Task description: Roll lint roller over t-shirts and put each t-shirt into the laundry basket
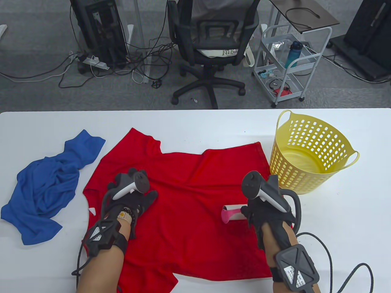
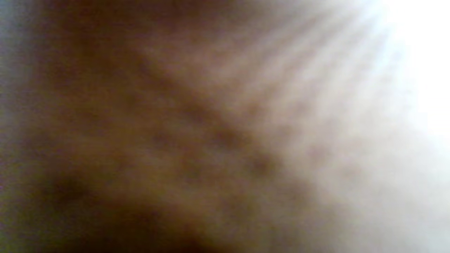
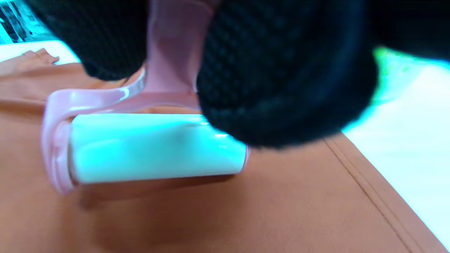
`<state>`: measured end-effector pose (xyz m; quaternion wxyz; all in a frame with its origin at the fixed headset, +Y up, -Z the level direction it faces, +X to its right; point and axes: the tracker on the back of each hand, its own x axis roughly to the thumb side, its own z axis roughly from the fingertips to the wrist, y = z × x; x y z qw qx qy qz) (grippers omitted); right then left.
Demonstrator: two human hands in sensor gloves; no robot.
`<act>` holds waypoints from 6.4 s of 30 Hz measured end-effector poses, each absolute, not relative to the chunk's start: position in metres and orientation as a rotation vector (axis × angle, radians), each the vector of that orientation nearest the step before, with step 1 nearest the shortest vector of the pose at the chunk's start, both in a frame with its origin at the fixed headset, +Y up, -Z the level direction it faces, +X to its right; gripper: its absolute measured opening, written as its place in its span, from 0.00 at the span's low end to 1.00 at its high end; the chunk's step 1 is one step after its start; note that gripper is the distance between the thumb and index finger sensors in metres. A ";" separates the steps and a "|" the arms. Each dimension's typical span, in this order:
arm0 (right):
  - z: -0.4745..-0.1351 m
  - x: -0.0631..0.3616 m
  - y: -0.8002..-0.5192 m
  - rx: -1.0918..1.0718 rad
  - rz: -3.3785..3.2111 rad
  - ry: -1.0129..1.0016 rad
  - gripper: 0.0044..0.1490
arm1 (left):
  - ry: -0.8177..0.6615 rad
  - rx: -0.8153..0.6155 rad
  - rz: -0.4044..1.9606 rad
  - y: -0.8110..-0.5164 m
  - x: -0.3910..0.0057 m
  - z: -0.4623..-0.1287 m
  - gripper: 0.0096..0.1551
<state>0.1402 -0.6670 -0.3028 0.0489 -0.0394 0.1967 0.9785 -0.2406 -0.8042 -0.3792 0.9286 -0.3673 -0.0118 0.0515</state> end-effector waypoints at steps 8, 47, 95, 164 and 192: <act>-0.331 0.106 -0.669 -0.190 3.200 0.638 0.36 | -0.023 -0.751 0.102 -0.804 -0.240 -0.379 0.54; -0.221 0.142 -0.681 -0.181 3.265 0.670 0.38 | 0.108 -0.656 0.011 -0.795 -0.246 -0.378 0.55; -0.277 0.137 -0.686 -0.265 3.207 0.612 0.39 | -0.007 -0.756 0.020 -0.805 -0.227 -0.363 0.59; -0.294 -0.057 -0.749 0.431 3.183 0.181 0.37 | -0.042 -0.134 0.066 -0.703 -0.296 -0.299 0.49; -0.244 0.094 -0.631 0.505 2.449 -0.349 0.28 | 0.017 -0.197 -0.005 -0.724 -0.306 -0.309 0.48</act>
